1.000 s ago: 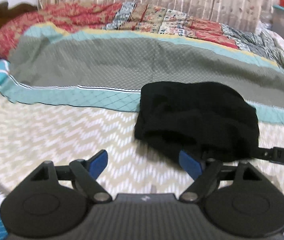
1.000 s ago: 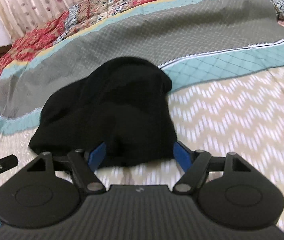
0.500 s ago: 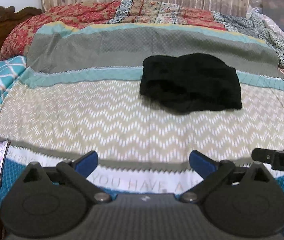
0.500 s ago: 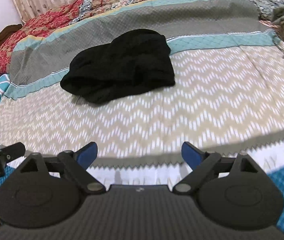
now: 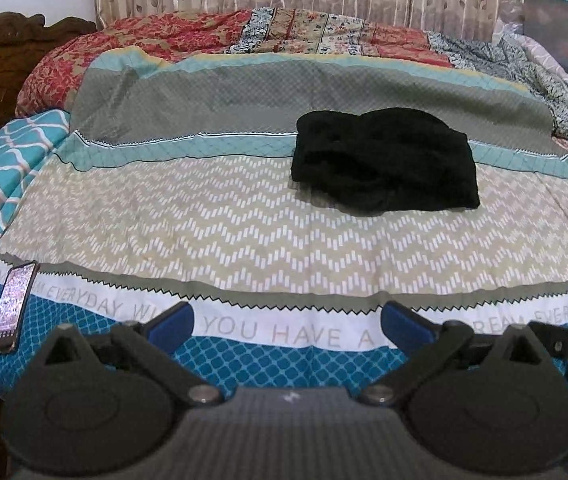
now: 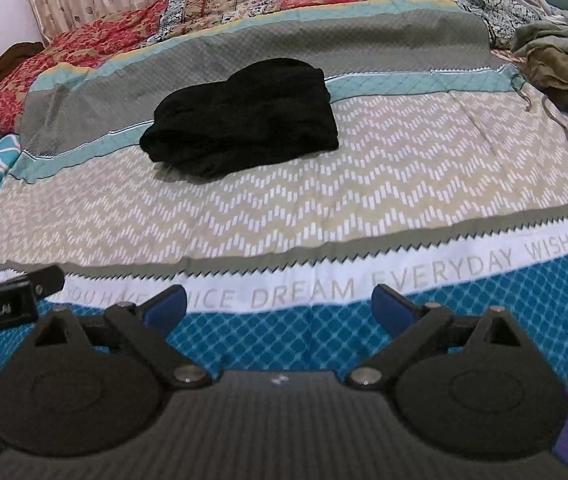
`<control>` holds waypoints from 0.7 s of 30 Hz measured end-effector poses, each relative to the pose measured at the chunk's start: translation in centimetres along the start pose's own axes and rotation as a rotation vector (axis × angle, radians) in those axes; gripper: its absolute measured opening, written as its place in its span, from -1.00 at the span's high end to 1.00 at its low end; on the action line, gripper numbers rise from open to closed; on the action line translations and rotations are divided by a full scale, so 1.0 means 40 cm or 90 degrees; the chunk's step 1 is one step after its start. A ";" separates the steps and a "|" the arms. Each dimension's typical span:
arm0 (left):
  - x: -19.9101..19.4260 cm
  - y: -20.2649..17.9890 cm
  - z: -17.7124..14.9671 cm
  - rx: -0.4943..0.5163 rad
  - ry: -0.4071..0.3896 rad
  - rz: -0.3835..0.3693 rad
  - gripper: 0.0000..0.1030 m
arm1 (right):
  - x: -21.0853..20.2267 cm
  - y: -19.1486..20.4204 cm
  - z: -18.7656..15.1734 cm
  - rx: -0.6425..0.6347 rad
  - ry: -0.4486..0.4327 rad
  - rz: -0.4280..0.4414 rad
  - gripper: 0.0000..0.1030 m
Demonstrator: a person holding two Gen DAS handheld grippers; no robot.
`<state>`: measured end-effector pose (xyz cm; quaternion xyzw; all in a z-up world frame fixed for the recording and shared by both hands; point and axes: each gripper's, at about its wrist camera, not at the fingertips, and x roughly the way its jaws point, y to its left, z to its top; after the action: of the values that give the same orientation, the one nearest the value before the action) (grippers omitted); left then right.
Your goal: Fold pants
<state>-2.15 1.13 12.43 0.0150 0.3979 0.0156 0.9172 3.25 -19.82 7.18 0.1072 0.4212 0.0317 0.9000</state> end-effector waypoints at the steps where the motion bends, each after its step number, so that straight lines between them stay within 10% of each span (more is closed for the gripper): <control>1: -0.002 0.001 -0.003 -0.001 0.000 0.000 -1.00 | -0.004 0.003 -0.004 -0.002 -0.001 -0.005 -0.95; 21: 0.026 0.001 -0.021 0.025 0.019 0.094 -1.00 | -0.017 0.035 -0.020 -0.042 -0.025 -0.041 -0.94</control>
<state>-2.06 1.21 11.09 0.0620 0.4093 0.0756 0.9071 2.25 -18.41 7.53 0.0643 0.4056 0.0149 0.9117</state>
